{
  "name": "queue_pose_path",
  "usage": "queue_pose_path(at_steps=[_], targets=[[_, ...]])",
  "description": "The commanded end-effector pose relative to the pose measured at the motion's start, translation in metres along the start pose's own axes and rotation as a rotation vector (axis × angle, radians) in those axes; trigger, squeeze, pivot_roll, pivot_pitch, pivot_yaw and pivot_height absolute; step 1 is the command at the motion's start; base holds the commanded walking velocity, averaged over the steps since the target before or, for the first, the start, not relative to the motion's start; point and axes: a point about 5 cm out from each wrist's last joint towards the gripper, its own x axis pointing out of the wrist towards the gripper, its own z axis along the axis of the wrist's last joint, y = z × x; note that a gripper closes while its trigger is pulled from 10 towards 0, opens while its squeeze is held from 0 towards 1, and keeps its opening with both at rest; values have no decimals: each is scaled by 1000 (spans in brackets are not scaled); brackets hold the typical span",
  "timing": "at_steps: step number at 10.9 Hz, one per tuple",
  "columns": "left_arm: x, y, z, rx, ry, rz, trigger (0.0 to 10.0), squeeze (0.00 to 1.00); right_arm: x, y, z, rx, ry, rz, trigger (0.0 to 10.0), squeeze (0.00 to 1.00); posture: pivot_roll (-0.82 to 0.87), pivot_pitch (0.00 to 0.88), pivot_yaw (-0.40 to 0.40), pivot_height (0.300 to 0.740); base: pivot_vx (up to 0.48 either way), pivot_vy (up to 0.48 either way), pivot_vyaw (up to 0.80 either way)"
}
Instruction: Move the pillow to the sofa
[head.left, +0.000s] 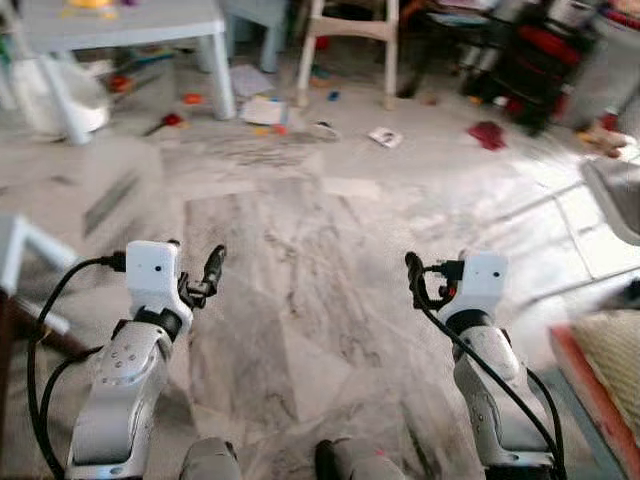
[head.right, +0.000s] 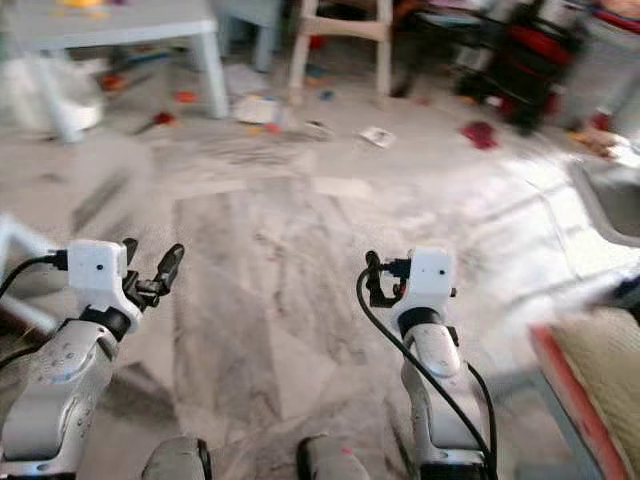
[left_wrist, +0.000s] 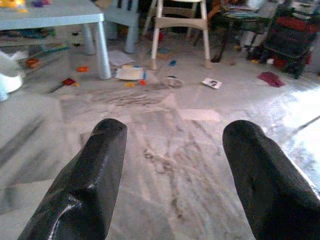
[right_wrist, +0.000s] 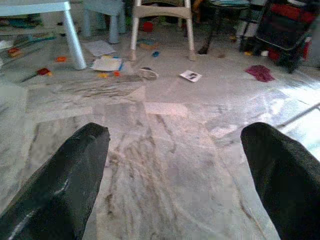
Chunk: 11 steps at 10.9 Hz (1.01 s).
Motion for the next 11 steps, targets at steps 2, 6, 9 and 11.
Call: queue_pose_path(at_steps=[2, 6, 9, 11], targets=[[-1, -3, 3, -4, -6, -25, 10000, 0, 1, -5, 2, 0, -4, -19, 10000, 0, 32, 118, -110, 740, 345, 0, -800], [-1, -4, 2, -7, -3, -34, 10000, 0, 3, -7, 2, 6, -4, -28, 10000, 0, 34, 115, -112, 740, 368, 0, -800], [-1, -4, 2, -4, 1, -36, 10000, 0, 4, -8, 3, 4, -8, -31, 10000, 0, 32, 119, -111, 740, 366, 0, -800], [-1, -5, -1, -3, 26, -38, 10000, 0, 4, -8, 4, 4, -10, -35, 10000, 0, 33, 120, -112, 740, 174, 0, -800]])
